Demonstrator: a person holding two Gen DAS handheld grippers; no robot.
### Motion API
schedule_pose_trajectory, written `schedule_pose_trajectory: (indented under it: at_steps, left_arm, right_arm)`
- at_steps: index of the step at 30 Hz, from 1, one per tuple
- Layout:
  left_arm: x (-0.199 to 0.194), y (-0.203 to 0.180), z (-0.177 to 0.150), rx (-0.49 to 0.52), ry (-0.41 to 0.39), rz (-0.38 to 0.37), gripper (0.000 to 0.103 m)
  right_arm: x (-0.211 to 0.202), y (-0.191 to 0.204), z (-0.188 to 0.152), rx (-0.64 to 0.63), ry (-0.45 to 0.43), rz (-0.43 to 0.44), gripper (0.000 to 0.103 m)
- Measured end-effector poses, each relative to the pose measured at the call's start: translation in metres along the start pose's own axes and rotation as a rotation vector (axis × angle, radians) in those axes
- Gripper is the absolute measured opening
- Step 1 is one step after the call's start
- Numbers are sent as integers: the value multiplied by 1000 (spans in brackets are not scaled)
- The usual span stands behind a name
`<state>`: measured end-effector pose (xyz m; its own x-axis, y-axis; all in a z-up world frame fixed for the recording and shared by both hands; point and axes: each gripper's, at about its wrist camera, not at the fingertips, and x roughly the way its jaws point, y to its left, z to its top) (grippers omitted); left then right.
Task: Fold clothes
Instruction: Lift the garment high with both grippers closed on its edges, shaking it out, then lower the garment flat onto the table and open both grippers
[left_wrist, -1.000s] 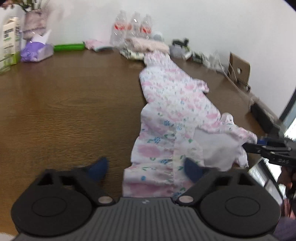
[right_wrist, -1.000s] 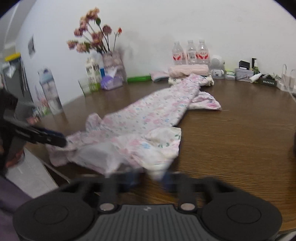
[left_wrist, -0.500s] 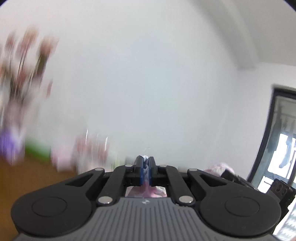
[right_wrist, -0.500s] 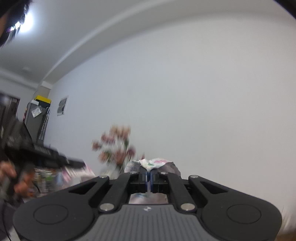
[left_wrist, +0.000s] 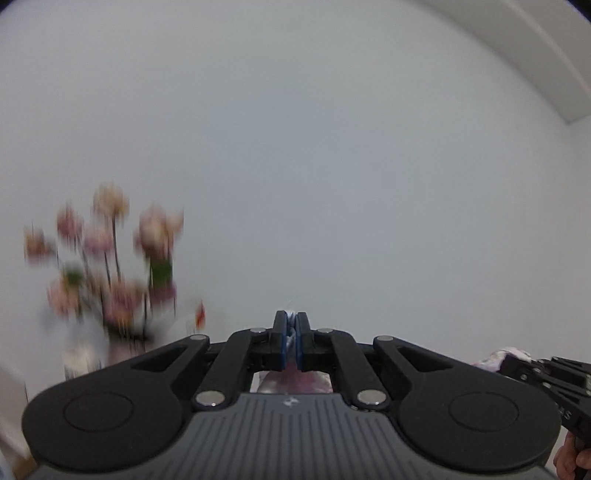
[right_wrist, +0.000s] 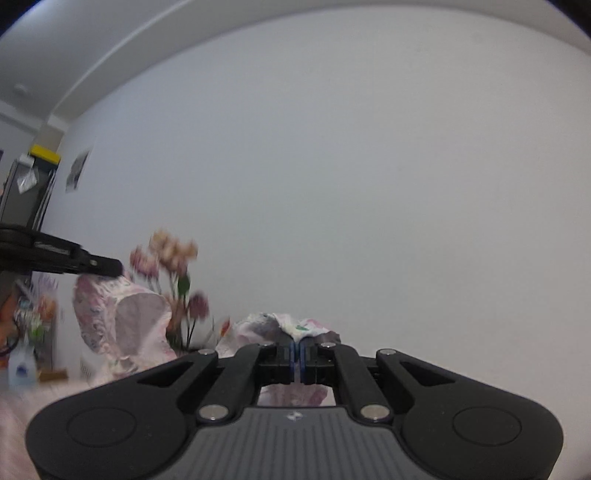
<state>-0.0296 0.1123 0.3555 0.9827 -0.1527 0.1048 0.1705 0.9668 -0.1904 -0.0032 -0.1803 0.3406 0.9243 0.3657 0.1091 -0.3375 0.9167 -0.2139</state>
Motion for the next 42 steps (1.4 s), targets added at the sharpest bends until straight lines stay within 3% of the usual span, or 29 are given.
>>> schedule_pose_trajectory:
  at_steps: [7,16,19,21,24,28,29,30,31,32,33,34,36,37,38,39,41,42]
  left_arm:
    - [-56,-14,41,17,-181,-40,5]
    - [-102,-34,63,16,-304,-73,4]
    - [-98,-37,72,10,-299,-65,4]
    - [-77,-39,71,18,-246,-56,4]
    - [-22,-41,56,41,-119,-33,4]
    - [84,-39,-3,38,100,35,5]
    - [115,-38,-29,32,190,51,11]
    - [147,-35,-60,35,301,61,39]
    - [173,-31,-95,39,429,58,59]
    - [194,-25,-134,36,564,53,70]
    - [202,-17,-170,19,678,52,56]
    - [202,-7,-203,-6,777,50,49]
    - [173,11,-252,-52,886,23,47]
    - [154,19,-266,-66,899,14,48]
    - [136,27,-277,-80,903,11,56]
    - [117,32,-286,-100,905,-6,68]
    - [74,34,-303,-159,912,-61,78]
    - [52,29,-314,-198,926,-79,78]
  right_arm:
    - [-41,-5,29,-22,-126,17,2]
    - [-120,-9,59,-86,-241,51,2]
    - [-121,-27,74,-45,-222,71,2]
    - [-103,-39,75,-53,-172,39,2]
    - [-50,-57,54,-38,-27,-1,2]
    - [53,-80,-19,41,221,-49,2]
    - [81,-82,-46,66,306,-69,3]
    - [110,-87,-77,94,411,-88,7]
    - [136,-90,-112,118,545,-94,17]
    - [153,-95,-147,142,681,-102,23]
    - [153,-98,-175,159,760,-90,23]
    - [153,-101,-202,176,838,-78,23]
    - [118,-90,-234,193,865,-34,30]
    - [95,-78,-247,196,868,-16,43]
    - [73,-66,-260,198,871,2,55]
    - [44,-60,-268,203,857,30,59]
    - [-8,-47,-271,217,836,81,65]
    - [-34,-40,-273,224,825,106,66]
